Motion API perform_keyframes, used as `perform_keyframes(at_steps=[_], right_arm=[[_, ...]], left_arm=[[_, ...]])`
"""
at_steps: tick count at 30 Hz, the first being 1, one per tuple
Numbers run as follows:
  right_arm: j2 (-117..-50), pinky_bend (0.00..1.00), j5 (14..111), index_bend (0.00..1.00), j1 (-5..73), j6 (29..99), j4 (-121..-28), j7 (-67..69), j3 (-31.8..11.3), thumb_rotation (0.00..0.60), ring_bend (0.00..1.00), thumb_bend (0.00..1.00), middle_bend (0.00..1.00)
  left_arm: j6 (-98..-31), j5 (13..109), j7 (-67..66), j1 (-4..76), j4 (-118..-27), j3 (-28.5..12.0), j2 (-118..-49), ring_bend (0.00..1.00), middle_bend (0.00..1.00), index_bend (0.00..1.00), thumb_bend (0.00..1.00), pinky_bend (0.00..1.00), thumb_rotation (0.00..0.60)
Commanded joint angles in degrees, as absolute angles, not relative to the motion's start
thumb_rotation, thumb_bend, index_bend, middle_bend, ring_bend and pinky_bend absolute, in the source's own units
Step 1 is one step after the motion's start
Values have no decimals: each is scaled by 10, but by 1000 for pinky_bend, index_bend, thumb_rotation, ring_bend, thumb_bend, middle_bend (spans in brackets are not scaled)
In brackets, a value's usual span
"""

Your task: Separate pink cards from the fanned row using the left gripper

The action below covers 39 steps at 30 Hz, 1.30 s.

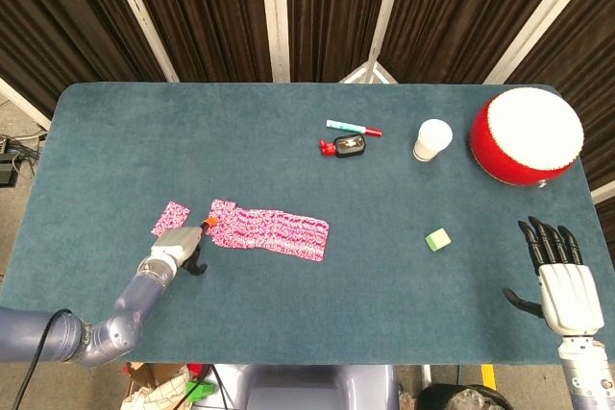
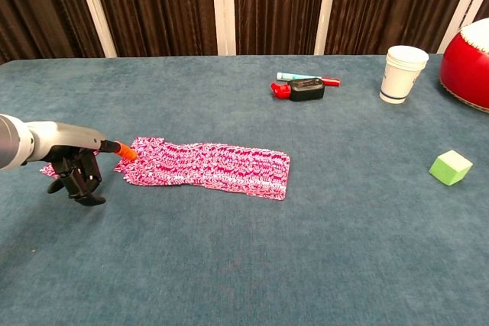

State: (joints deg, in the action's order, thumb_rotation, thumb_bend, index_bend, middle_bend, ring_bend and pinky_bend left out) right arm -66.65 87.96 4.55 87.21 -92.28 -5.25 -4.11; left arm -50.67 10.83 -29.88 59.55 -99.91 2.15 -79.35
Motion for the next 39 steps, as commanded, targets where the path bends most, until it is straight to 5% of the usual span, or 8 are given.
perform_keyframes(at_steps=[1,39], right_arm=[[-667,72,880,52,45,872,-923,-53,-41,600,96,129,71],[-670,72,886,67,44,879,-922,-59,-41,600,95,129,71]], left_arm=[[-508,107,-301,597,-997,20,-795,600,736,47,496,684,600],[-486,12,-357,635,-922,5,-821,600,740,46,491,684,600]])
